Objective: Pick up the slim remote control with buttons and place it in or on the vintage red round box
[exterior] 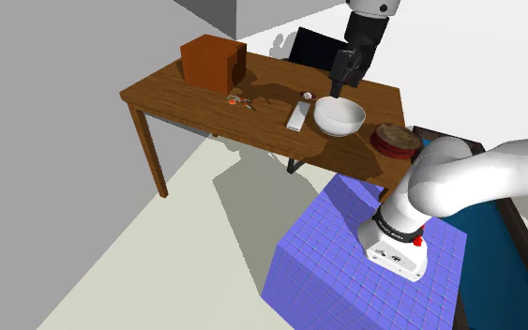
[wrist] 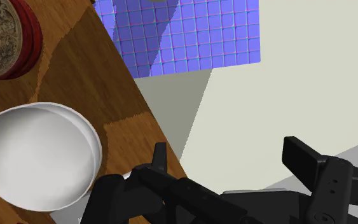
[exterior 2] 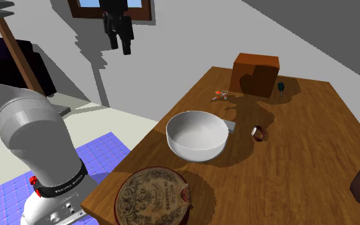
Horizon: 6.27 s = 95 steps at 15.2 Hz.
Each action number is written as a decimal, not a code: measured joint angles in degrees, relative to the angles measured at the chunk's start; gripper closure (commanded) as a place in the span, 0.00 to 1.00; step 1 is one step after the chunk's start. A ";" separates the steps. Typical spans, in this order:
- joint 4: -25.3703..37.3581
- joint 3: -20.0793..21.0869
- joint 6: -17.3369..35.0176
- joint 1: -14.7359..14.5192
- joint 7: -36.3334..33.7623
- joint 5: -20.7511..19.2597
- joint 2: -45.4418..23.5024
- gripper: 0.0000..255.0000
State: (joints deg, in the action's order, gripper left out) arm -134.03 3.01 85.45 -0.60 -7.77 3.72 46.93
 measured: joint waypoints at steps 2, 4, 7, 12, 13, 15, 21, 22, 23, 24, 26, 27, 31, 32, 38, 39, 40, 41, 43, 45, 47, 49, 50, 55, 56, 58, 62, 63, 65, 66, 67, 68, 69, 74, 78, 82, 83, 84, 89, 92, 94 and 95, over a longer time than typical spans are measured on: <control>-0.37 0.04 1.04 0.35 -0.49 -0.04 -0.70 0.00; -1.50 0.05 4.00 1.54 -2.09 -0.25 -2.51 0.00; -1.35 0.36 8.70 3.56 -5.42 -0.44 -7.18 0.00; -1.51 0.36 16.79 6.97 -11.00 -1.16 -14.88 0.00; -1.28 -0.05 18.29 7.84 -11.69 -1.55 -16.56 0.00; -0.80 -0.31 21.42 9.22 -13.80 -1.99 -20.10 0.00; 0.79 -1.56 29.51 13.07 -20.19 -3.35 -29.50 0.00; 1.53 -1.66 30.97 13.56 -21.48 -3.52 -31.64 0.00; 2.19 -2.01 31.89 14.18 -22.45 -3.75 -33.19 0.00; 2.77 -2.56 33.26 14.92 -23.15 -4.05 -35.08 0.00; 4.02 -3.21 35.92 15.96 -25.27 -4.38 -38.89 0.00; 4.43 -3.62 36.85 16.51 -26.23 -4.55 -40.19 0.00; 7.64 -5.00 40.49 18.24 -30.27 -4.84 -46.35 0.00; 8.34 -5.07 41.40 18.39 -30.85 -4.77 -47.24 0.00; 6.08 -5.15 54.72 18.62 -32.46 -5.26 -48.57 0.00; 5.58 -5.25 58.10 18.74 -32.17 -5.21 -49.56 0.00; 6.33 -5.53 58.81 19.06 -31.62 -5.01 -50.41 0.00; 6.19 -5.57 56.25 19.11 -31.54 -4.90 -51.78 0.00; 6.24 -5.74 49.66 19.25 -31.51 -5.00 -51.58 0.00; 6.39 -5.77 48.33 19.26 -31.51 -5.07 -51.55 0.00; 6.29 -5.64 48.06 19.14 -31.54 -5.05 -51.42 1.00; 5.96 -5.59 47.97 19.08 -31.70 -4.99 -51.50 1.00; 5.89 -5.60 47.91 19.07 -31.79 -4.98 -51.44 1.00; 6.10 -5.60 47.66 19.11 -31.62 -4.87 -51.63 1.00; 6.16 -5.60 47.60 19.11 -31.62 -4.87 -51.68 1.00; 6.17 -5.64 47.14 19.17 -31.50 -4.90 -51.50 1.00; 6.86 -5.69 44.64 19.20 -31.52 -5.00 -50.07 1.00; 7.30 -5.72 43.77 19.24 -31.43 -5.01 -49.65 1.00; 7.89 -5.70 42.38 19.21 -31.47 -5.04 -48.85 1.00; 8.34 -5.65 41.62 19.16 -31.57 -5.04 -48.56 1.00; 8.74 -5.68 40.93 19.19 -31.50 -5.04 -48.26 1.00; 9.15 -5.62 40.09 19.12 -31.62 -5.06 -47.83 1.00; 9.25 -5.65 39.36 19.15 -31.56 -5.08 -47.21 1.00; 11.51 -5.59 35.47 19.10 -31.62 -5.12 -45.58 1.00; 13.64 -5.59 32.52 19.10 -31.54 -5.12 -44.75 1.00; 13.91 -5.79 30.62 19.29 -31.13 -5.19 -43.11 1.00; 12.53 -6.20 30.59 19.66 -30.44 -5.31 -41.73 1.00; 10.87 -6.48 30.95 19.92 -29.99 -5.45 -40.38 1.00; 2.50 -9.39 30.96 22.39 -25.50 -6.90 -31.89 1.00; -2.63 -10.96 30.66 23.87 -23.27 -8.16 -26.32 1.00; -5.16 -12.21 30.77 24.94 -21.60 -9.06 -23.82 1.00; -6.67 -13.09 30.57 25.72 -20.42 -9.73 -22.04 1.00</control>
State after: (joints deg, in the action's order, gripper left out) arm -140.70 -10.08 116.02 25.12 -28.19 -6.02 24.89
